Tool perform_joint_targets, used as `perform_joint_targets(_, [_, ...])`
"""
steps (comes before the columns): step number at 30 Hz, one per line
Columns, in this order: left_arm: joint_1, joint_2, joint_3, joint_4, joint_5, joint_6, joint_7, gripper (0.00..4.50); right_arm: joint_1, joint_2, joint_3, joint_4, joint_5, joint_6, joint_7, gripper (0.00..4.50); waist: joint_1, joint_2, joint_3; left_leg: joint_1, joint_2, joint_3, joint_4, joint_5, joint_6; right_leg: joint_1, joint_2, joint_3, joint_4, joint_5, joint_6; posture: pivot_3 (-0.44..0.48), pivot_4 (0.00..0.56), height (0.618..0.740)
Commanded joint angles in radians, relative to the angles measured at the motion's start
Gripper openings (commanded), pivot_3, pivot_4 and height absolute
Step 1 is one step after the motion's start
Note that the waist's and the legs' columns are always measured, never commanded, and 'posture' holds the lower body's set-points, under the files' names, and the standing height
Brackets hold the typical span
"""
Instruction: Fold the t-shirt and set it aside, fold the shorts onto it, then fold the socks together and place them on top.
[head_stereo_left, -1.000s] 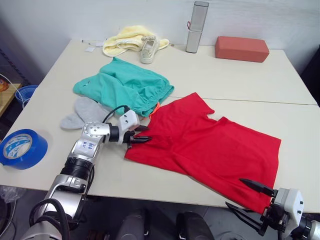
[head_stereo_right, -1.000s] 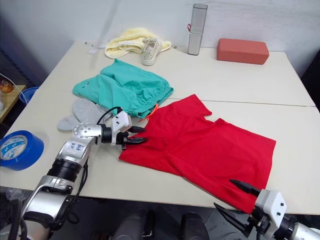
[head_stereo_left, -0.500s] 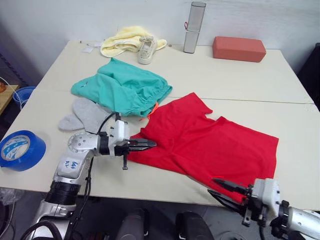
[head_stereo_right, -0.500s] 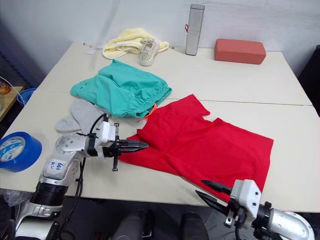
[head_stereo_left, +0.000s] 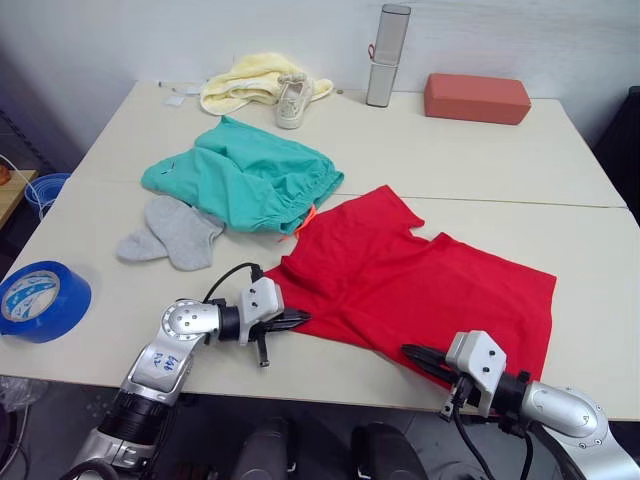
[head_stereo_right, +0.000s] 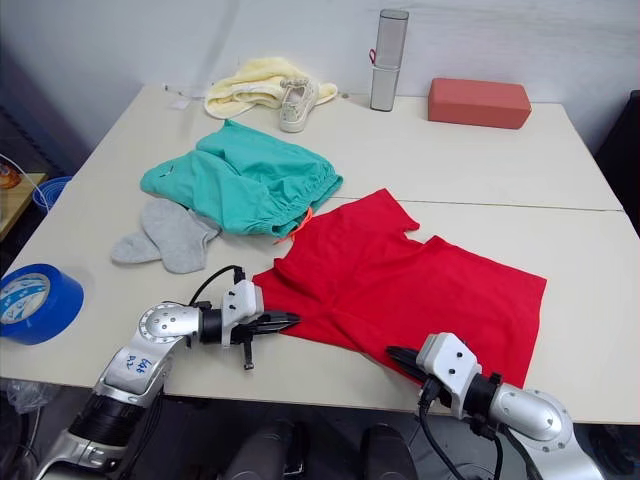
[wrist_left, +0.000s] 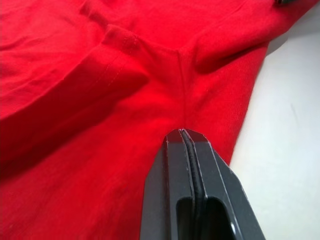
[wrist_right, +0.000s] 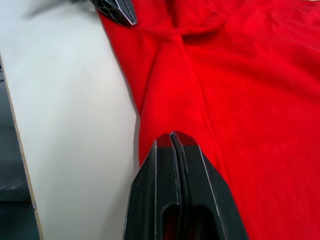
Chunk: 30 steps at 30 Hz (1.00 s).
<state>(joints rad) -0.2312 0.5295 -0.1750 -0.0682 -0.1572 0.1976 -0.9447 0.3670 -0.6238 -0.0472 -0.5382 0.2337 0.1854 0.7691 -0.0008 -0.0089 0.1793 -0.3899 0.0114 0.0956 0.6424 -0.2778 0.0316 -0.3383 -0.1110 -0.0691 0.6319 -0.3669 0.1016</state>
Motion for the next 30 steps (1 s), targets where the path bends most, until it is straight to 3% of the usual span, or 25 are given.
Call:
perform_joint_targets(1, [0.026, 0.033, 0.008, 0.023, 0.027, 0.024, 0.022, 0.00, 0.020, -0.008, -0.031, 0.017, -0.017, -0.032, -0.013, 0.02, 0.000, 0.000, 0.000, 0.000, 0.000, 0.000, 0.000, 0.000, 0.000, 0.000, 0.000, 0.000, 0.000, 0.000, 0.000, 0.000, 0.150, 0.740])
perform_joint_targets(8, [0.040, 0.067, 0.030, 0.042, 0.035, 0.020, 0.055, 0.00, 0.097, -0.046, -0.172, 0.123, -0.062, -0.125, -0.027, 0.02, -0.002, 0.001, -0.004, 0.001, 0.000, 0.000, 0.000, 0.000, 0.000, 0.001, 0.000, 0.000, 0.000, 0.000, 0.000, 0.000, 0.150, 0.740])
perform_joint_targets(15, [0.071, 0.076, 0.048, 0.016, 0.014, -0.016, 0.056, 0.00, 0.062, -0.042, -0.248, 0.230, -0.063, -0.220, -0.036, 0.02, -0.004, 0.003, -0.006, 0.002, 0.001, 0.001, -0.002, 0.000, -0.001, 0.001, 0.000, 0.001, -0.001, 0.000, 0.000, 0.000, 0.150, 0.740])
perform_joint_targets(20, [0.074, 0.075, 0.091, 0.005, -0.037, -0.090, 0.026, 0.00, 0.076, -0.032, -0.329, 0.174, 0.126, -0.246, 0.062, 0.02, -0.003, 0.003, -0.006, 0.002, 0.001, 0.001, -0.002, 0.000, -0.001, 0.001, 0.000, 0.001, -0.001, 0.000, 0.000, 0.000, 0.150, 0.740])
perform_joint_targets(24, [0.067, 0.056, 0.118, -0.021, -0.086, -0.102, 0.013, 0.00, 0.207, -0.063, -0.324, 0.042, 0.277, -0.182, 0.205, 0.02, 0.003, 0.003, -0.006, 0.001, 0.001, 0.000, -0.006, 0.000, 0.000, 0.000, 0.000, 0.001, -0.003, 0.000, 0.000, 0.000, 0.150, 0.740])
perform_joint_targets(30, [0.069, 0.070, 0.091, -0.027, -0.063, -0.048, 0.022, 0.00, 0.236, -0.073, -0.256, 0.052, 0.135, -0.119, 0.135, 0.02, -0.002, 0.001, -0.006, 0.001, 0.000, 0.001, -0.005, -0.001, 0.002, 0.000, -0.001, 0.001, -0.005, 0.000, 0.000, 0.000, 0.150, 0.740])
